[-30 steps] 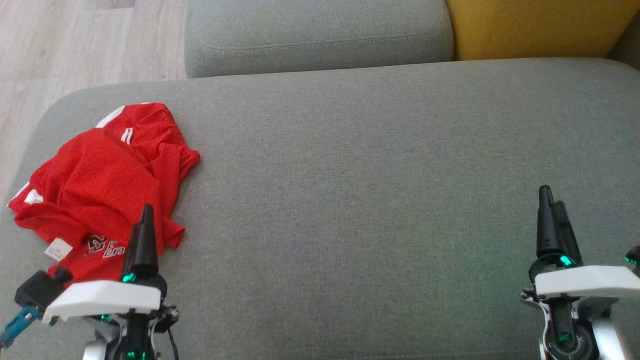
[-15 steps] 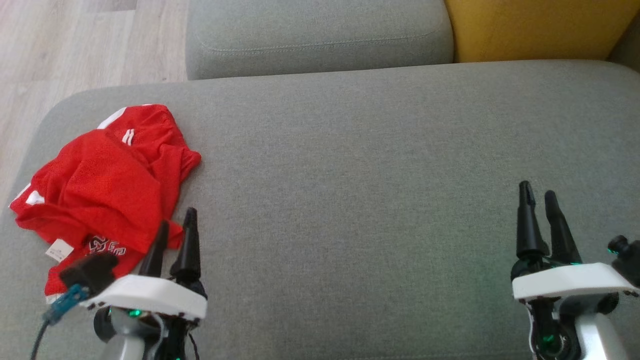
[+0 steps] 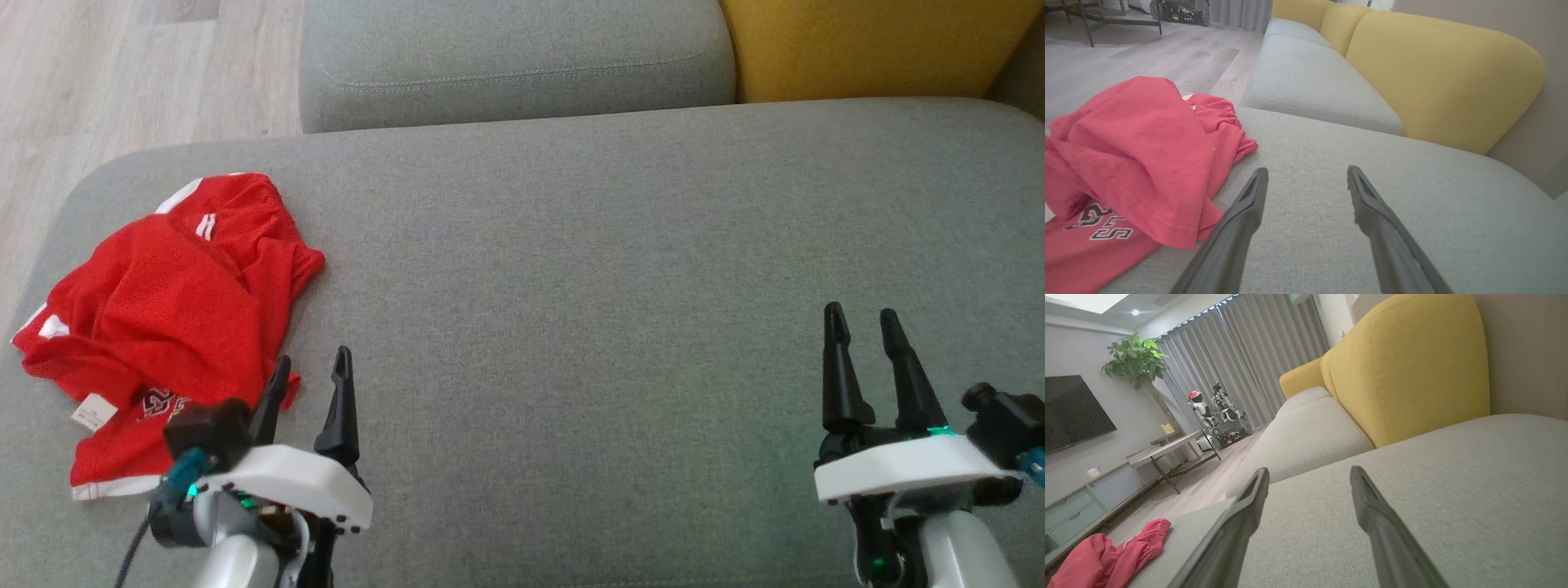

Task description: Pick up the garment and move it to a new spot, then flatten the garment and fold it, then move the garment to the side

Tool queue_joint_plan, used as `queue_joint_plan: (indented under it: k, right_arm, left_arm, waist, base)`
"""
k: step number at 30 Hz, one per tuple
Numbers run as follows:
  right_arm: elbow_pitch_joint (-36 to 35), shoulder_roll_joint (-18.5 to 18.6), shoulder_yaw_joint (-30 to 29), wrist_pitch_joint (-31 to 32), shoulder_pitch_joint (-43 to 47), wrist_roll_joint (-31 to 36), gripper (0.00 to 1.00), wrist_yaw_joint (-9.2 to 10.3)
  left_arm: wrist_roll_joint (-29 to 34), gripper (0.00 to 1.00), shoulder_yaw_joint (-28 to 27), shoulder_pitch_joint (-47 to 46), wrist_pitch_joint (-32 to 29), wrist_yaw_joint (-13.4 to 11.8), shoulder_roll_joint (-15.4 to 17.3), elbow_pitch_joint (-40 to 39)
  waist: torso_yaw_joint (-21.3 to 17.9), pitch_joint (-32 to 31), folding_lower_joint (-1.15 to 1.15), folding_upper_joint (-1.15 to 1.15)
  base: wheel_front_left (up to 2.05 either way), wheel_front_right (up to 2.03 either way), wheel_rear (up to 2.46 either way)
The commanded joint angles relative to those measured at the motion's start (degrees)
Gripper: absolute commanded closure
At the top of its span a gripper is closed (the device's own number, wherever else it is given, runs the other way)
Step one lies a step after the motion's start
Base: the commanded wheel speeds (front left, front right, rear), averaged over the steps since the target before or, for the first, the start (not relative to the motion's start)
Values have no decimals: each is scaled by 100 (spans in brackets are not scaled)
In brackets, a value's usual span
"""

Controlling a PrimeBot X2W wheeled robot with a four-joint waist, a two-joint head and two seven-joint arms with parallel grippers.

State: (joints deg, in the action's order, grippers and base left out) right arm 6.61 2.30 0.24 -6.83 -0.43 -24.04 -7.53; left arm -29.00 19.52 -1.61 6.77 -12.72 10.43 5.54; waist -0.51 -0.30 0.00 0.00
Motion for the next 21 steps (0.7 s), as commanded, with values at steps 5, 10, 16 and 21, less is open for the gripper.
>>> queue_joint_plan:
  k: [5, 10, 16, 21]
  right_arm:
    - [-159, 44, 140, -155, -129, 561, 0, 3]
    - [-144, 45, 160, -240, -128, 1067, 0, 3]
    - [-172, 48, 218, -341, -136, 1703, 0, 3]
    - [-208, 49, 269, -426, -125, 2019, 0, 3]
  left_arm:
    - [442, 0, 165, -419, 166, -329, 266, -192]
    - [806, 0, 492, -526, 250, -624, 437, -151]
    - [1249, 0, 880, -642, 351, -984, 632, -120]
    - [1537, 0, 1192, -739, 434, -1247, 750, -131]
  waist:
    - [-7, 2, 0, 0]
    - [-7, -5, 0, 0]
    - [-30, -18, 0, 0]
    - [-46, -17, 0, 0]
  base:
    - [0, 0, 0]
    - [0, 0, 0]
    - [0, 0, 0]
    - [0, 0, 0]
